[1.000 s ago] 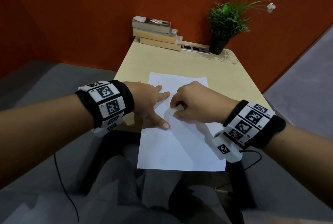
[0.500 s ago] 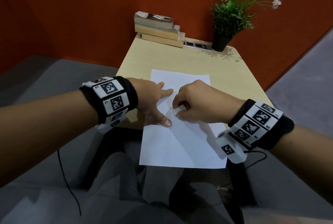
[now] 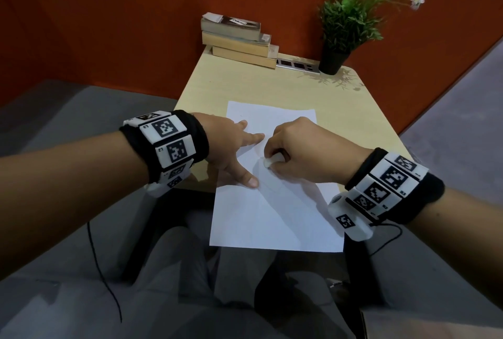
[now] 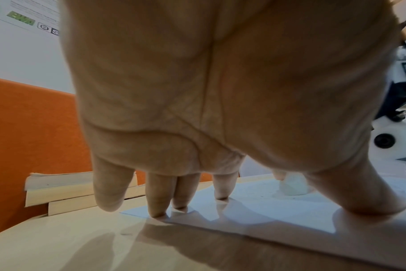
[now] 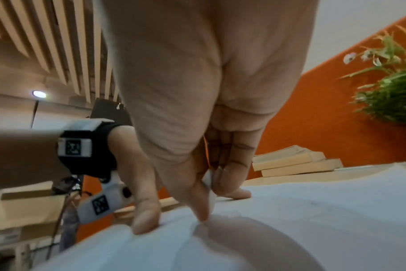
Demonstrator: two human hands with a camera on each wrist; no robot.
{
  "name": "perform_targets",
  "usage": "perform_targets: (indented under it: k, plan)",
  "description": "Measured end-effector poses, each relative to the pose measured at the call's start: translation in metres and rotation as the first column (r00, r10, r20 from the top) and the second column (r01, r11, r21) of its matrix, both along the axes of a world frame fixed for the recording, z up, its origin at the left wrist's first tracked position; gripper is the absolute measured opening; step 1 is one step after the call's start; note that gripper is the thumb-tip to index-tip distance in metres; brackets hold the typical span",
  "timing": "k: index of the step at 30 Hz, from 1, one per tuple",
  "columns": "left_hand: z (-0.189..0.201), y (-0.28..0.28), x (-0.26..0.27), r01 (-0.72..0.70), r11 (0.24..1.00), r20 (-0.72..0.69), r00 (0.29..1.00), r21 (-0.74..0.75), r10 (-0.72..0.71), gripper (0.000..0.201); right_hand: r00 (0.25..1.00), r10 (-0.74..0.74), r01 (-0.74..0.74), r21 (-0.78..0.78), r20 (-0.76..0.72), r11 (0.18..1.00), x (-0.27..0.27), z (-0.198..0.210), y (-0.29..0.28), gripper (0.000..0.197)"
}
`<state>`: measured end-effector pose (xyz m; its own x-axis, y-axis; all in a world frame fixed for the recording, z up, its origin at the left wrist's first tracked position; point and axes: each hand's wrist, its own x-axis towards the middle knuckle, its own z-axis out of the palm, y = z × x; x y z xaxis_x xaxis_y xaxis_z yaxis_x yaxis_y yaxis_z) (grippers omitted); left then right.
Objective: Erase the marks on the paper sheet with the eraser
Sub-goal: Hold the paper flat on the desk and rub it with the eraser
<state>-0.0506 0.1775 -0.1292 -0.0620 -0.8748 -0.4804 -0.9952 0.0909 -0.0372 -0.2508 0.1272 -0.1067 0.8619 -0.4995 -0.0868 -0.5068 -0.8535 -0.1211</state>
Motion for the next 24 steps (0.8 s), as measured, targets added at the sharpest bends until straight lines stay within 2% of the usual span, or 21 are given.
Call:
perform_targets:
  k: [3,7,11,15,18,20,24]
  plan:
    - [0.001,0.001,-0.001,-0.005,1.0,-0.003,1.0,0.001,0.005,0.144,0.999,0.039,-0.038,0.03,-0.021,0.999,-0.001,0.002,0.004,0.018]
    - [0.004,0.001,-0.002,-0.001,1.0,0.005,1.0,0.007,0.001,0.143,0.999,-0.034,0.034,-0.012,-0.002,0.999,-0.003,0.002,0.0,0.016]
    - [0.002,0.003,-0.002,0.0,1.0,0.005,1.0,0.004,0.0,0.143,0.999,0.029,-0.028,0.006,-0.022,1.0,-0.005,0.001,0.011,0.014]
    - [0.003,0.001,-0.001,0.002,1.0,0.01,1.0,0.012,-0.002,0.148,0.998,-0.065,0.064,-0.02,-0.028,0.998,-0.006,0.004,0.003,0.015]
    - [0.003,0.001,-0.002,-0.013,1.0,0.015,1.0,0.01,0.013,0.14,0.998,-0.017,0.012,-0.071,-0.063,0.997,-0.005,0.0,0.01,0.015]
    - [0.002,0.002,-0.002,-0.012,1.0,0.016,1.0,0.006,0.012,0.138,0.997,0.015,-0.019,-0.051,-0.073,0.999,-0.006,0.0,0.015,0.015]
    - [0.004,0.001,-0.002,-0.014,1.0,0.022,1.0,0.014,0.013,0.138,0.996,-0.062,0.058,-0.051,-0.07,0.997,-0.009,0.005,0.005,0.014]
